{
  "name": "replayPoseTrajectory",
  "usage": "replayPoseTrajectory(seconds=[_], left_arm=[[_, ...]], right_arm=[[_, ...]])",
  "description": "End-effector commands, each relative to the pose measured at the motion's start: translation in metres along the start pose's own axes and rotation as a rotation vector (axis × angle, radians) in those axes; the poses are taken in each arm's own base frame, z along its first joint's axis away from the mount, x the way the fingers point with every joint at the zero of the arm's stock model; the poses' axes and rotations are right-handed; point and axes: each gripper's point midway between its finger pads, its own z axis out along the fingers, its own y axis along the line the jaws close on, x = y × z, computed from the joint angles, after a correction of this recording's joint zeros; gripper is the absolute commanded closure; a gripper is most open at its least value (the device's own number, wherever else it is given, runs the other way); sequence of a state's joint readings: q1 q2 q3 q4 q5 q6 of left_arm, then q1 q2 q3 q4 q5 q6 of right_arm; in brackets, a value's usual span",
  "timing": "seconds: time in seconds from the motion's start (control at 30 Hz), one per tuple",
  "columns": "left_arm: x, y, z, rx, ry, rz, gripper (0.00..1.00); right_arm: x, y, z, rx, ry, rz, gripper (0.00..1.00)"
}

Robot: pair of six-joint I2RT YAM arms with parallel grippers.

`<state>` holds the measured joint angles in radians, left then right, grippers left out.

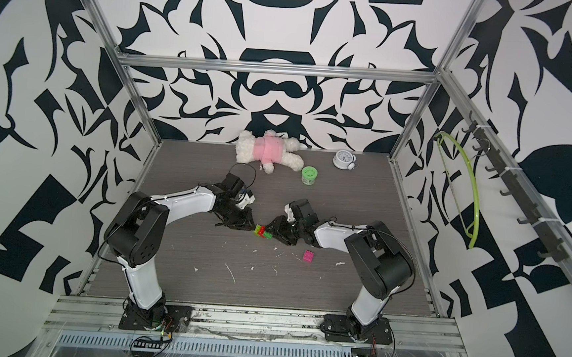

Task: Assemble the letter y with lego
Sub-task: Adjust the lego brick at the center of the board.

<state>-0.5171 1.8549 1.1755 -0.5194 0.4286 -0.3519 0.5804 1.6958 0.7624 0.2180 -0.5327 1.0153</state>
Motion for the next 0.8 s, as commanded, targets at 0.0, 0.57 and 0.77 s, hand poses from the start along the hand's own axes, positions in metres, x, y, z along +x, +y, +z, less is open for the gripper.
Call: replayPoseTrajectory(seconds=[0.0,0.57,0.77], left_arm=[[0.013,0.008,0.006,-0.005,0.040,-0.031,0.78],[0.014,0.009,0.007,0.020,0.044,-0.082,0.74],[0.013,0.010,0.006,0.032,0.037,-0.098,0.72]], right_arm=[[-0.002,0.019,-0.004,-0.069,-0.017,-0.016,0.49],[-0.007,0.038,-0.011,-0.143,-0.048,-0.010,0.50],[-0.009,0.045,-0.013,-0.159,-0.050,-0.013,0.50]])
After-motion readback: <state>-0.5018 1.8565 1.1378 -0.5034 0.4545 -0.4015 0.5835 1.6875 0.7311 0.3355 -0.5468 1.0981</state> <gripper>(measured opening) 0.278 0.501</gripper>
